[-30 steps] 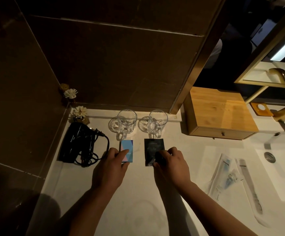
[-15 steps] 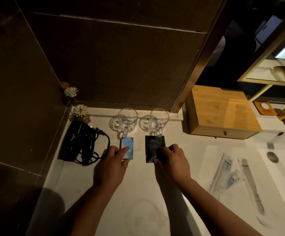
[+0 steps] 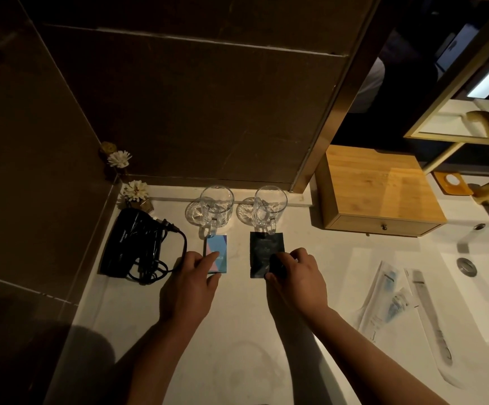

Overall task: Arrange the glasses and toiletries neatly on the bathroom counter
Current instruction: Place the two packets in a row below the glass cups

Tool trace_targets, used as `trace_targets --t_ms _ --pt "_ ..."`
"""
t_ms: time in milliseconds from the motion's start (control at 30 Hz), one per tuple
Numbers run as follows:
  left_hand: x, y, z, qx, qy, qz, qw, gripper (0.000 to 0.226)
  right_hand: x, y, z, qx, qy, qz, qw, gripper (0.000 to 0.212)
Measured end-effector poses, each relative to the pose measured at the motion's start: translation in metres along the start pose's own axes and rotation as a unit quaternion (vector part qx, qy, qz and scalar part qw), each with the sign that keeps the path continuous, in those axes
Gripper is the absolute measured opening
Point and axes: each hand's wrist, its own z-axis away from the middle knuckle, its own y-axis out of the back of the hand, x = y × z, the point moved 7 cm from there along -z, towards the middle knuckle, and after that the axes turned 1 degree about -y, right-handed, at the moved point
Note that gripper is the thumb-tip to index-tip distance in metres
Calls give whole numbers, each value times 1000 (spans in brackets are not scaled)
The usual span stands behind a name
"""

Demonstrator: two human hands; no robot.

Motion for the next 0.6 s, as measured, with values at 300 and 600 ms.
trace_targets --t_ms 300,600 --pt "0 1 2 5 1 10 1000 56 2 1 0 -6 -2 3 1000 51" --pt "-1 1 9 1 37 38 999 60 6 7 4 -14 -4 -31 999 52"
